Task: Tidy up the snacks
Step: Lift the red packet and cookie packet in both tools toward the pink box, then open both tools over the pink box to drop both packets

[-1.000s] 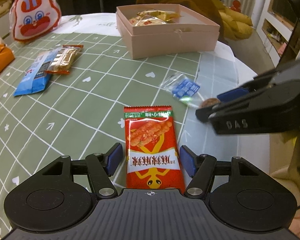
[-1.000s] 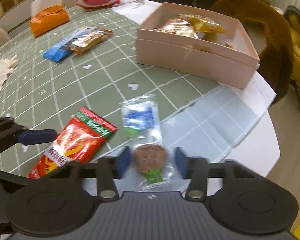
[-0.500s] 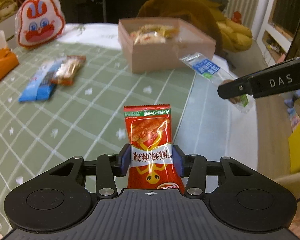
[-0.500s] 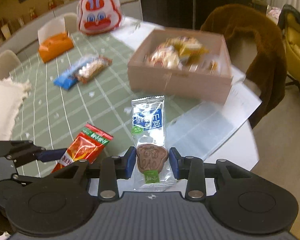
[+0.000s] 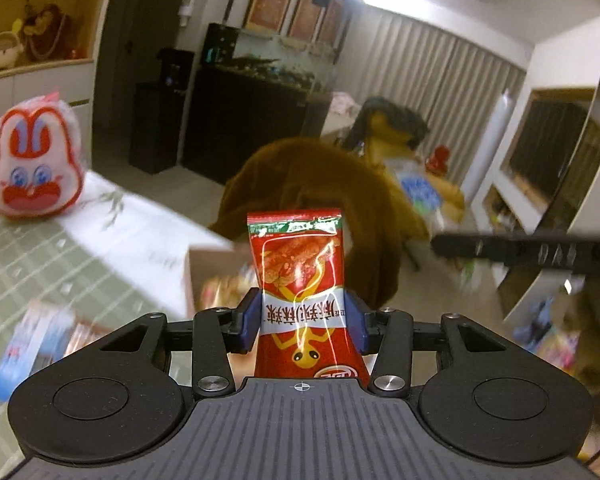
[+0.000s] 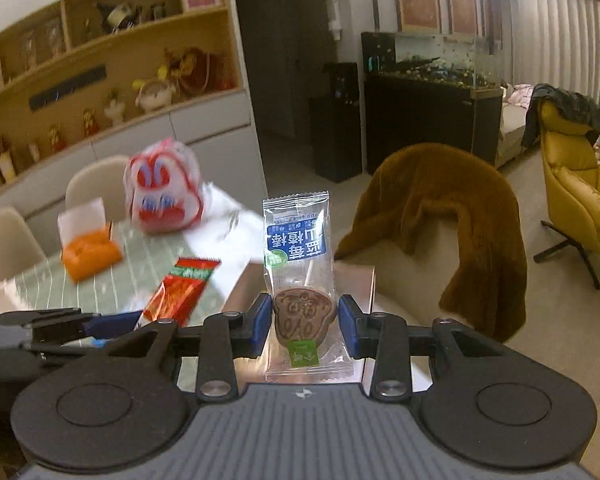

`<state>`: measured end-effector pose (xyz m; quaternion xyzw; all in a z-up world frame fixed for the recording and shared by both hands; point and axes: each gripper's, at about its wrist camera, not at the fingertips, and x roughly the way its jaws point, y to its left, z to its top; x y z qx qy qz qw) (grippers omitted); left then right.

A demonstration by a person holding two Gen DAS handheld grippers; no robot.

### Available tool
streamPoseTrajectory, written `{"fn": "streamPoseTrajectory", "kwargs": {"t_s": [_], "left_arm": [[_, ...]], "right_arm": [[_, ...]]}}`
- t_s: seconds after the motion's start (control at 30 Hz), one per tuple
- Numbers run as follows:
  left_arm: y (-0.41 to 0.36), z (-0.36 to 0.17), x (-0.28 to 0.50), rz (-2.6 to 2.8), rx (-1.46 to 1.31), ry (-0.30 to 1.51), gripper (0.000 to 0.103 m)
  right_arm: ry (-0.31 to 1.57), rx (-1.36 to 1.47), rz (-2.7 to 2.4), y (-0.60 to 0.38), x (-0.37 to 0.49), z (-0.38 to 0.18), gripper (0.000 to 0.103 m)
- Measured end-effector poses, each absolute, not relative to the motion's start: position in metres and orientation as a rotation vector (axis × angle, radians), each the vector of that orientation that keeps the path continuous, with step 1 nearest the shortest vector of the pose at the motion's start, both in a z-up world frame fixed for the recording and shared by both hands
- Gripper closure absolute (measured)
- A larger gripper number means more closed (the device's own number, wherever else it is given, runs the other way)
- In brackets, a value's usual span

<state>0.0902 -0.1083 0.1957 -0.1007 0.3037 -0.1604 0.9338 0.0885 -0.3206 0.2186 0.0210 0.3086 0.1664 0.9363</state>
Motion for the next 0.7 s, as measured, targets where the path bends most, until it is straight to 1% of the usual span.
{"fn": "streamPoseTrajectory", "kwargs": {"t_s": [0.07,0.13,0.2,0.3,0.43,0.57,0.63,0.7], "left_arm": [[-0.112,0.202,0.115,-0.356,-0.223,0.601,0.052],[-0.114,0.194,0.149,-0.393,-0.303,0.634,0.048],[-0.120,0.161,0.183,-0.374,-0.369,0.709,0.048],[-0.134,0.108,0.214,-0.299,-0.319,0.848,0.051],[-0.118,0.093,0.212,-0.319,-0.426,0.910,0.051],[-0.083,0.108,0.198,-0.287,-0.444,0.874,0.051],[-0.057,0.114,0.181,-0.187,-0.431,0.848,0.051],[-0.024,0.116,0.165,-0.080,-0.427,0.829,0.051]], "right_arm": [[0.622,0.058,0.338,-0.326,0.113,0.221,0.067],[0.644,0.071,0.348,-0.328,0.142,0.216,0.066],[0.700,0.078,0.368,-0.328,0.167,0.201,0.063],[0.771,0.076,0.348,-0.327,0.191,0.172,0.062],[0.823,0.090,0.324,-0.331,0.197,0.148,0.062],[0.836,0.080,0.287,-0.327,0.196,0.148,0.062],[0.826,0.071,0.300,-0.317,0.193,0.157,0.059],[0.817,0.051,0.317,-0.301,0.193,0.166,0.049]]}}
